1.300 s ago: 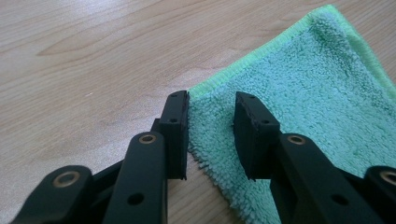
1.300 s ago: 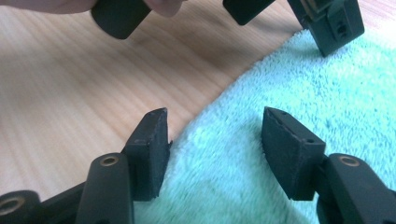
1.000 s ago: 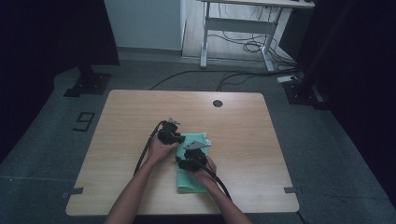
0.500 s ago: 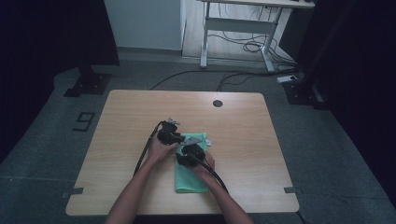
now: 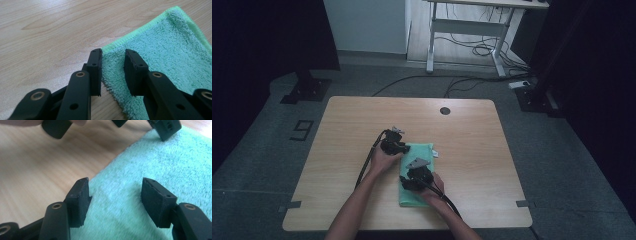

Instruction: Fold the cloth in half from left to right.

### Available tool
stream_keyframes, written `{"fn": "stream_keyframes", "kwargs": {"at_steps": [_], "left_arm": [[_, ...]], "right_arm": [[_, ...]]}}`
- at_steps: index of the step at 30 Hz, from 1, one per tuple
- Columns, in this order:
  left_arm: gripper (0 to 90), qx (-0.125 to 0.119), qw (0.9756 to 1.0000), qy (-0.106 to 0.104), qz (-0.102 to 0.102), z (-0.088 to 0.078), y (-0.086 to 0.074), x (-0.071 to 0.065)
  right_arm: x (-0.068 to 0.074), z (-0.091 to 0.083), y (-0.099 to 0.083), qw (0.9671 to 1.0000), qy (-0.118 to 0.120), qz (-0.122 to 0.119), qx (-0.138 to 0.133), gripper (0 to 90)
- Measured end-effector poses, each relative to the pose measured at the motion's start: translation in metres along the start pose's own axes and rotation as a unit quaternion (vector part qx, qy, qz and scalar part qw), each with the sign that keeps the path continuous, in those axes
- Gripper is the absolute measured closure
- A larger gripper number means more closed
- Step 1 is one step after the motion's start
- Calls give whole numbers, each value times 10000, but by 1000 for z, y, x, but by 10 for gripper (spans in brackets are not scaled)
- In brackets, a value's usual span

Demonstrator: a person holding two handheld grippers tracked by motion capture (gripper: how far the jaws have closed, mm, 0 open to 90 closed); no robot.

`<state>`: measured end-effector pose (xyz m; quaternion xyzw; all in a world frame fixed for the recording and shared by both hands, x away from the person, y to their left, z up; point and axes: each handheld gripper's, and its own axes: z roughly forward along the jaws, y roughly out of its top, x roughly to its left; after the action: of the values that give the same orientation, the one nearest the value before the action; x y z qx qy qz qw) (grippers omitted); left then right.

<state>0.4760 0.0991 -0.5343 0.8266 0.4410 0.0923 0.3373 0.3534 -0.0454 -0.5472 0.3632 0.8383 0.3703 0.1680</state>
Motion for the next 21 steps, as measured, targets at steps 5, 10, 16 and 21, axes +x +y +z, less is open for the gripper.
{"fn": "stream_keyframes", "kwargs": {"at_steps": [5,10,16,21], "left_arm": [[673,-25,10000,10,-9,0,-1,-1],[674,-33,10000,-2,-21,0,-1,0],[674,-43,10000,11,-31,0,-1,0],[675,-97,9999,35,-41,0,-2,-1]], "right_arm": [[6,-8,-8,9999,85,-63,-19,395],[11,-16,-16,9998,149,-82,-55,389],[20,-23,-22,9997,138,-204,-66,377],[23,-25,-20,9995,164,-258,-53,346]]}}
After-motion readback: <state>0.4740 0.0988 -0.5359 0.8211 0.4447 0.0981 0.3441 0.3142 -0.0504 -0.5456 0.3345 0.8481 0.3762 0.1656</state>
